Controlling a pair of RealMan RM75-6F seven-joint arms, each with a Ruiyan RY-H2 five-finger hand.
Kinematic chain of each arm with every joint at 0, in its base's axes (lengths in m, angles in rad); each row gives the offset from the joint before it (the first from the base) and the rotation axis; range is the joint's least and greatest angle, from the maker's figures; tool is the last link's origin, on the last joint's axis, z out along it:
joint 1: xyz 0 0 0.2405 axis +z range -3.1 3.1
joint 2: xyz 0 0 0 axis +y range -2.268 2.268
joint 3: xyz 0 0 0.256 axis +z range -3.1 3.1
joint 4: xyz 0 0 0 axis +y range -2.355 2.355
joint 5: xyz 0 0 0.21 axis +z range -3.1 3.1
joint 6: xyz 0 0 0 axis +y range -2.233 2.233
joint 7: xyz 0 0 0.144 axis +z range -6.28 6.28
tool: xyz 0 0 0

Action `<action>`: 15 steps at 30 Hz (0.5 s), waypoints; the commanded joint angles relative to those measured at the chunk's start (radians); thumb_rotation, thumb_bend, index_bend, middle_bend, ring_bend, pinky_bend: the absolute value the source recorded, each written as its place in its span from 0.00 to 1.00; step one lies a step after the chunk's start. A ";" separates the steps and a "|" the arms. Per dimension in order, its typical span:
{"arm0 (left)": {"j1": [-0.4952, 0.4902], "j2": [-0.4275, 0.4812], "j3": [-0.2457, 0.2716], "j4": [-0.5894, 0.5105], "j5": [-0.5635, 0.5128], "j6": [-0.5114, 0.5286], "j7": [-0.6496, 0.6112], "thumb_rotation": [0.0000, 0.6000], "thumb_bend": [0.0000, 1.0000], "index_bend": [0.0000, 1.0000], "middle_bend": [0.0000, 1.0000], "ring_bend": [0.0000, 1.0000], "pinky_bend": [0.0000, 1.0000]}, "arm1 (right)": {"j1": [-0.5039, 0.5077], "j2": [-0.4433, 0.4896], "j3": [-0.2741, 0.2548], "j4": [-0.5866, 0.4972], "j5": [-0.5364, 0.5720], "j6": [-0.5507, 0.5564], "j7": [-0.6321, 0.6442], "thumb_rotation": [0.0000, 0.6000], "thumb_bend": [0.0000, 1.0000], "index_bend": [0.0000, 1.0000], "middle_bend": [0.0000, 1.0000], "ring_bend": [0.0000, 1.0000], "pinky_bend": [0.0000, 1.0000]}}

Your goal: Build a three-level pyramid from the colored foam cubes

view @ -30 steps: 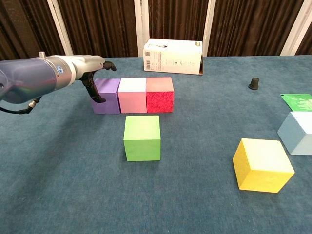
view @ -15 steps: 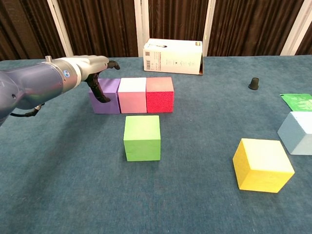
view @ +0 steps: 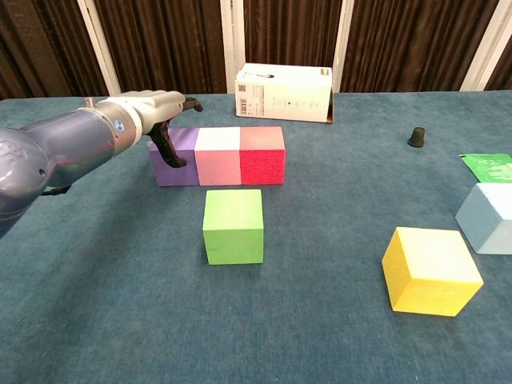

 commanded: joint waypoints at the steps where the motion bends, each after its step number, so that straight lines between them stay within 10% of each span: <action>1: 0.004 0.007 -0.003 -0.015 0.005 0.006 0.008 1.00 0.35 0.03 0.00 0.00 0.00 | 0.001 0.000 -0.001 0.000 -0.001 -0.001 -0.001 1.00 0.29 0.03 0.02 0.00 0.00; 15: 0.083 0.211 0.003 -0.281 0.041 0.049 0.010 1.00 0.35 0.03 0.00 0.00 0.00 | 0.005 -0.001 -0.009 -0.007 -0.004 -0.004 -0.016 1.00 0.29 0.03 0.02 0.00 0.00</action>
